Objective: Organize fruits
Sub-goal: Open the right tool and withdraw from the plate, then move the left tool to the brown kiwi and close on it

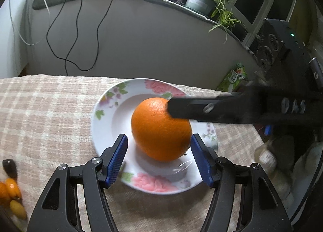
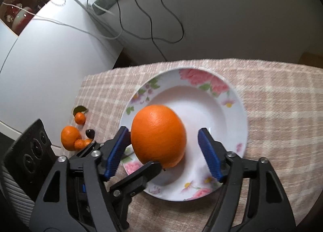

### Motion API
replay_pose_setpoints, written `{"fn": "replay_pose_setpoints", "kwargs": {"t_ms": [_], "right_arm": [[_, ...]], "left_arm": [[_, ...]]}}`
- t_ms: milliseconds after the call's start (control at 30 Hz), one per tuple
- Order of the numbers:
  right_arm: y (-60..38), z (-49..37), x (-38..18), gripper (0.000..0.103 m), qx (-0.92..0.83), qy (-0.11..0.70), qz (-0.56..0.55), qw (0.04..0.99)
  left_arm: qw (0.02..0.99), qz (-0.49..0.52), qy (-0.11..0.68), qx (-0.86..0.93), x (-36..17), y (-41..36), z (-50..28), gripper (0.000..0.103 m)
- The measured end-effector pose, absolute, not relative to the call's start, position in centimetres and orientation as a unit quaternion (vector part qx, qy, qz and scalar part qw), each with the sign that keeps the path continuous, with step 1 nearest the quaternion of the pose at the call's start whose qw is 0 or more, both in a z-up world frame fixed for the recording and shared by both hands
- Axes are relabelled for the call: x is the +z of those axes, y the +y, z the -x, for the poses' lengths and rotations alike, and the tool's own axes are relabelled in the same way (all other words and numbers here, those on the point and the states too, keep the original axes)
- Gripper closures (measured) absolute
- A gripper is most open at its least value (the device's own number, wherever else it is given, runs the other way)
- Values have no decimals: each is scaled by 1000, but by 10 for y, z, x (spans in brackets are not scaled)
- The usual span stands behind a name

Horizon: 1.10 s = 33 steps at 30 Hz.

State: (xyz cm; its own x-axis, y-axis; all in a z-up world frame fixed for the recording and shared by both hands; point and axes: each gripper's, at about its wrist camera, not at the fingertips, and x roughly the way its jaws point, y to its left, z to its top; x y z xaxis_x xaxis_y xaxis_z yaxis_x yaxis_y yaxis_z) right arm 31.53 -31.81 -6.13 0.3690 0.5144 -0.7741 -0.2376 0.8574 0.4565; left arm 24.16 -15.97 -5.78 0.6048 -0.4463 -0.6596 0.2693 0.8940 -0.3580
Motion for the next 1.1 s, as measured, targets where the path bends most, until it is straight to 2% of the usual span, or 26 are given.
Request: {"fn": "replay_pose_setpoints", "kwargs": {"t_ms": [533,867,967,1100], "right_arm": [[-297,-256,-19,23,218,455,-76,860],[-239,-175,2,23,250,397,-31,883],[-211,-156,0,17,251,381,5,890],[-175,-143,-10,16,240,378,46,893]], "left_arm": [[909,102,359,-184,-30,-117,-172,39],[934,107,315,-132,-21,-20,-66,39],[936,113,313,-112,-26,16,-41,39],[938,112,318,-86,-33,57,-21,39]]}}
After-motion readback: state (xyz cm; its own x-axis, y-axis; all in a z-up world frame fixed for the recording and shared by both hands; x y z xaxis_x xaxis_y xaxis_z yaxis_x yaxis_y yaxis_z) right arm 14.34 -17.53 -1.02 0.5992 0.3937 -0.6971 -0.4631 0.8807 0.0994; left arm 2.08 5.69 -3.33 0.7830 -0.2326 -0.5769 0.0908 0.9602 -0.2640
